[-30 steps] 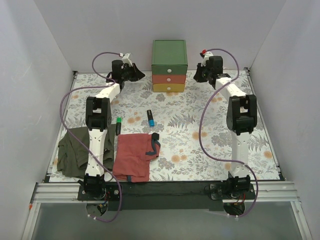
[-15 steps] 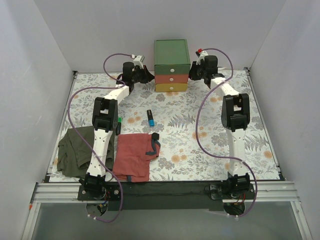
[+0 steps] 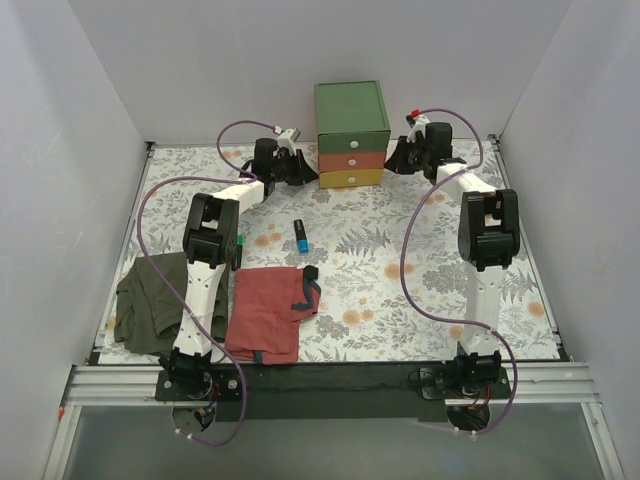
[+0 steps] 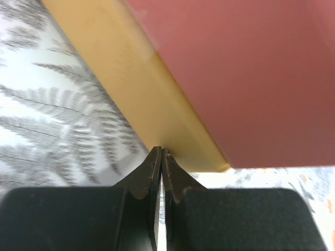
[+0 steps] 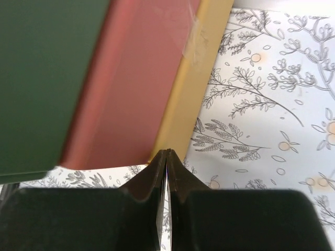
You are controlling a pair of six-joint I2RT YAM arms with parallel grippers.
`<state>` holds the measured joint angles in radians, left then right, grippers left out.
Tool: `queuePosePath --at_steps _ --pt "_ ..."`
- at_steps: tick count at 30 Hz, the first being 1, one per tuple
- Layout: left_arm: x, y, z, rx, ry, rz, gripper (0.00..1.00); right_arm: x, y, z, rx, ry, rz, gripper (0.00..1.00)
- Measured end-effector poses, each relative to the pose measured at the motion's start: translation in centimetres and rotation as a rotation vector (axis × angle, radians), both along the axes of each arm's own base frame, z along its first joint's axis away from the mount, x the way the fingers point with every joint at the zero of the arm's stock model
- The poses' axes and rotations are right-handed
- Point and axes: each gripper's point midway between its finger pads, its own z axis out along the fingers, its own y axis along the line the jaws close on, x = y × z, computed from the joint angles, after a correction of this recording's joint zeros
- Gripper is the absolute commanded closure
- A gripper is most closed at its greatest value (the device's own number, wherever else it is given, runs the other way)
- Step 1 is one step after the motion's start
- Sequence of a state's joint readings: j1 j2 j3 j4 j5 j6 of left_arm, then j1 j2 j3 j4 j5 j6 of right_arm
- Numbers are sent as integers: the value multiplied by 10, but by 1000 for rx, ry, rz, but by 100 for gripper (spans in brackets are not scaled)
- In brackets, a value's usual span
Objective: Sort the stationery into containers
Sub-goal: Move the storage box to the center of the board.
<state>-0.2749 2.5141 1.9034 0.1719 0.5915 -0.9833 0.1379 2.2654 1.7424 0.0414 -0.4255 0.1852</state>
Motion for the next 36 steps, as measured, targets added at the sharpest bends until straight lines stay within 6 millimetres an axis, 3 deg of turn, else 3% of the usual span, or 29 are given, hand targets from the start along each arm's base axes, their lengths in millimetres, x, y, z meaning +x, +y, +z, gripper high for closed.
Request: queuePosePath --at_steps 4,8,12,14,16,18,20,21,22,26,30,33,36 --pt "-17 -16 11 -1 11 -36 100 -3 -11 17 12 -19 -16 89" --pt "-25 -24 21 -4 8 -55 100 -10 -20 20 14 -13 -37 89" --pt "-36 -28 26 -13 23 -70 100 -31 -20 22 35 17 -32 89" --pt "-52 -41 31 -35 45 -104 89 -53 -5 28 69 40 16 87" --pt "-78 -59 38 -49 70 -152 70 -77 12 38 94 56 61 79" --pt "-101 -69 45 -39 95 -175 59 -95 24 46 104 58 93 70" --pt "-118 -78 60 -21 86 -187 39 -108 26 59 113 48 108 63" --pt "-122 -77 70 -6 73 -167 31 -111 23 67 116 34 106 51" --pt "-122 -73 77 7 58 -147 29 -110 17 75 119 19 96 46" --pt "-86 -38 124 33 -50 24 28 -92 -31 94 99 -43 9 42" --pt "-35 5 159 48 -156 196 30 -57 -75 104 81 -78 -79 44" --pt "-4 30 166 41 -197 293 37 -16 -101 106 67 -124 -125 45" --pt "18 38 156 32 -213 351 46 14 -108 96 61 -141 -142 45"
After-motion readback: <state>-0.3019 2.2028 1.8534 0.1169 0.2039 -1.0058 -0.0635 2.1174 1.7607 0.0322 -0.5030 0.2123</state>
